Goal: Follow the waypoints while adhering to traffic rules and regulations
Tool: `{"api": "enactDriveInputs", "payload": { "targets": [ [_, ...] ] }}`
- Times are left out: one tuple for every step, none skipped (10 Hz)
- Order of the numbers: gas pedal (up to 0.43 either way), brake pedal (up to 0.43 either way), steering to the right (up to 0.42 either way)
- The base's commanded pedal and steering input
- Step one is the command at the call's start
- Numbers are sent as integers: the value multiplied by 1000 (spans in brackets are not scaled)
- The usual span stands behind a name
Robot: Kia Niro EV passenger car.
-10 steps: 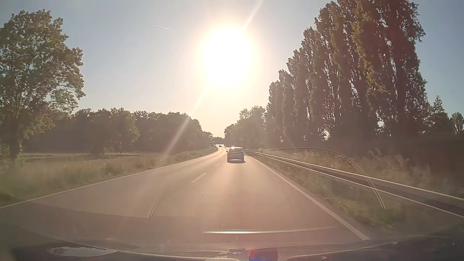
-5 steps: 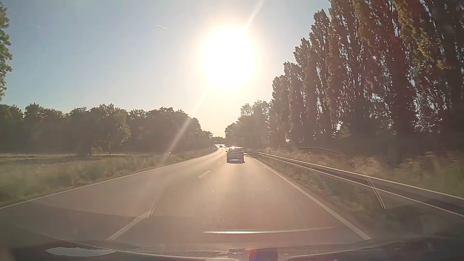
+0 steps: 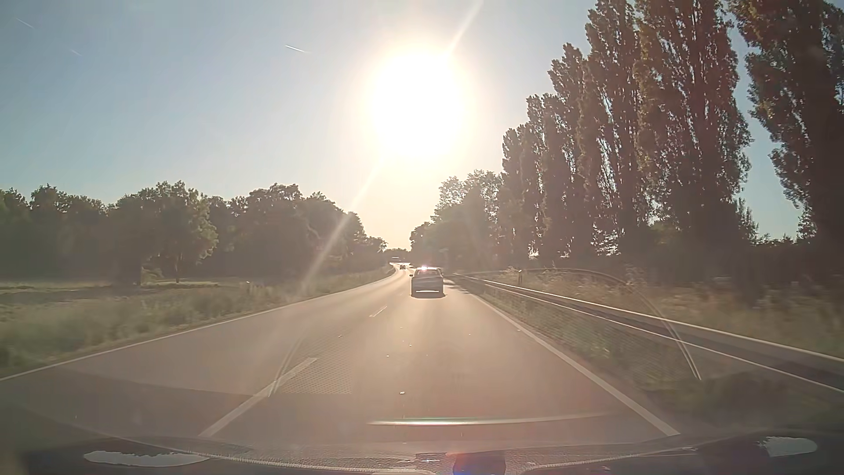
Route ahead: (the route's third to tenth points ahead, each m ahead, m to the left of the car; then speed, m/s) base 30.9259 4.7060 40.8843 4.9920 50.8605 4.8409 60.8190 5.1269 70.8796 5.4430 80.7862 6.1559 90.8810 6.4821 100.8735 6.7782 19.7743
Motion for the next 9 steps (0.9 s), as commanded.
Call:
{"api": "enactDriveInputs", "payload": {
  "targets": [
    [0,0,-2],
    [0,0,-2],
    [0,0,-1],
    [0,0,-2],
    [0,0,-1],
    [0,0,-2],
    [0,0,-2],
    [0,0,-1],
    [0,0,-2]
  ]
}}
